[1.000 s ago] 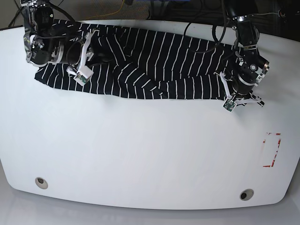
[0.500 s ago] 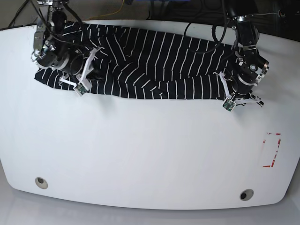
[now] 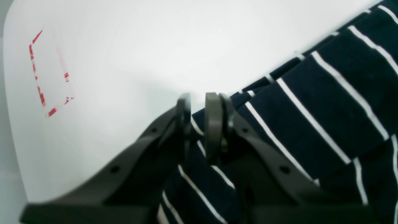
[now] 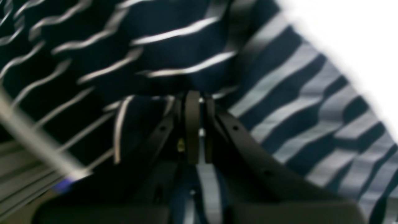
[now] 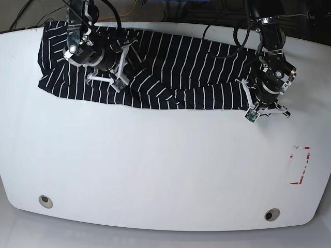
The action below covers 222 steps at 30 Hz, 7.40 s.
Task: Layout the t-shirt on the table in an organized manner, then fold the t-shirt properly
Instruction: 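Pull the loose fabric flat with the right gripper, left gripper holding, then slide the left gripper along the shirt end, smoothing the fabric, then grasp the shirt end with the left gripper and tug it outward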
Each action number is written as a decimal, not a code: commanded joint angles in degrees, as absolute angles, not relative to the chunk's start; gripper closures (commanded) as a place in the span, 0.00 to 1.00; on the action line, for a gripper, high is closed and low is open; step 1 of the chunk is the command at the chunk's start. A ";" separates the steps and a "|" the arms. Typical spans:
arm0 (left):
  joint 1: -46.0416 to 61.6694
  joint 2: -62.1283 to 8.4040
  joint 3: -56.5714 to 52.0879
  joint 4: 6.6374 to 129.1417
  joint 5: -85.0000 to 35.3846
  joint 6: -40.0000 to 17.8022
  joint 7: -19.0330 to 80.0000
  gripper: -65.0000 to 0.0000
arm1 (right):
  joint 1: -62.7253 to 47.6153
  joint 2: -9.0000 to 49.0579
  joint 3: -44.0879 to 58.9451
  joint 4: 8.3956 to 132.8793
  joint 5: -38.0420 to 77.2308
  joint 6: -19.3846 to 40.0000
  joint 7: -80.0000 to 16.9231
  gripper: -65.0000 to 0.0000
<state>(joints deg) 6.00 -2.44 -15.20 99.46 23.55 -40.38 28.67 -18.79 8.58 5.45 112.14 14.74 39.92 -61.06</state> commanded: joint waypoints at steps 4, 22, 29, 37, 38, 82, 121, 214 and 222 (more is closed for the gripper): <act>5.32 -2.86 -15.34 100.44 23.08 -40.00 27.47 0.91 | -21.76 13.49 5.67 114.24 20.88 40.00 -60.79 0.96; 5.49 -2.59 -15.52 105.45 22.81 -40.00 27.47 0.91 | -21.49 28.70 21.41 114.15 48.84 40.00 -62.81 0.96; 5.58 -2.51 -15.69 108.79 19.12 -40.00 27.91 0.91 | -17.45 22.81 23.87 114.15 39.25 40.00 -62.46 0.96; 6.73 1.71 -16.75 110.11 18.95 -40.00 27.91 0.90 | -16.84 12.97 23.78 114.15 17.71 40.00 -55.78 0.96; 6.73 2.15 -16.75 110.20 18.95 -40.00 27.91 0.90 | -16.92 12.00 23.69 114.15 15.52 40.00 -54.81 0.96; 14.02 0.40 -15.69 108.26 19.47 -40.00 27.91 0.96 | -15.25 7.87 31.25 84.26 0.75 40.00 -34.33 0.96; 6.73 -0.48 -37.14 109.05 6.11 -40.00 43.82 0.39 | -11.03 11.12 31.16 79.96 0.75 40.00 -34.15 0.96; 11.03 -8.13 -36.18 106.51 0.66 -40.00 50.33 0.96 | -10.95 10.15 30.99 79.78 0.66 40.00 -34.07 0.96; 13.58 -9.80 -36.26 106.42 0.84 -40.00 50.33 0.96 | -10.77 10.15 30.99 78.02 0.75 40.00 -34.07 0.96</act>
<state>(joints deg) 13.37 -8.64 -35.97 105.27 1.02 -40.34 51.00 -9.80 10.33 31.24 79.79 6.74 41.17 -26.57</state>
